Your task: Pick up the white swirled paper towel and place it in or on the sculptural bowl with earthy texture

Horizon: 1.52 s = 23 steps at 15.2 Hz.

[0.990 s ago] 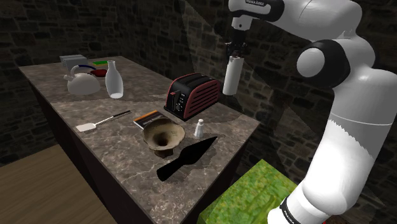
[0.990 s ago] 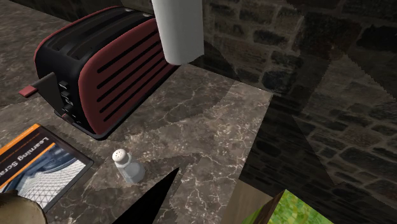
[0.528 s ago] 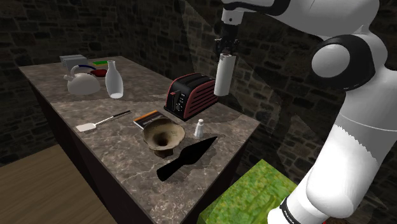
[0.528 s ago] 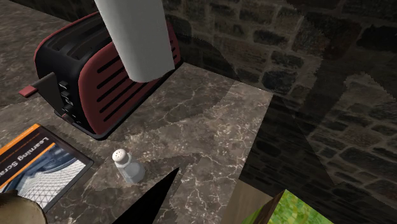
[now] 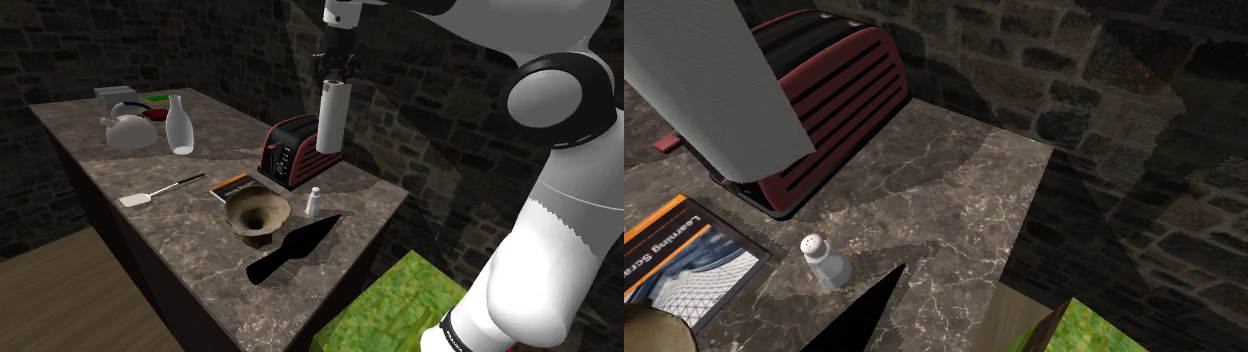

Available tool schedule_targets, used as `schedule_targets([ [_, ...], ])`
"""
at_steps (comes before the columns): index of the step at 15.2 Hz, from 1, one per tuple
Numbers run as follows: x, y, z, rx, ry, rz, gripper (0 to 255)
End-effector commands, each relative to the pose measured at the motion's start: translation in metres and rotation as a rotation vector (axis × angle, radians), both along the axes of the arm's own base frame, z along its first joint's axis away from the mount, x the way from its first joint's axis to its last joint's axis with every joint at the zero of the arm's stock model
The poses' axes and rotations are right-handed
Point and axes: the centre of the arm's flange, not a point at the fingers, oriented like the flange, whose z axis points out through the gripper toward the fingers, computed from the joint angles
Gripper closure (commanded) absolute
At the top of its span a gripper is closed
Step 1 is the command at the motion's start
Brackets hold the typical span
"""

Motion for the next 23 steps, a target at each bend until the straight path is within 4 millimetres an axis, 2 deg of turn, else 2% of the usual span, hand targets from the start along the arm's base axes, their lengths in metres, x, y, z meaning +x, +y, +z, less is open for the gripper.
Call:
schedule_targets([
  [1, -0.004, 0.025, 0.006, 0.000, 0.000, -0.002, 255],
  [16, -0.017, 0.219, 0.041, 0.000, 0.000, -0.002, 255],
  [17, -0.018, 0.227, 0.042, 0.000, 0.000, -0.002, 255],
  [23, -0.018, 0.227, 0.010, 0.000, 0.000, -0.002, 255],
])
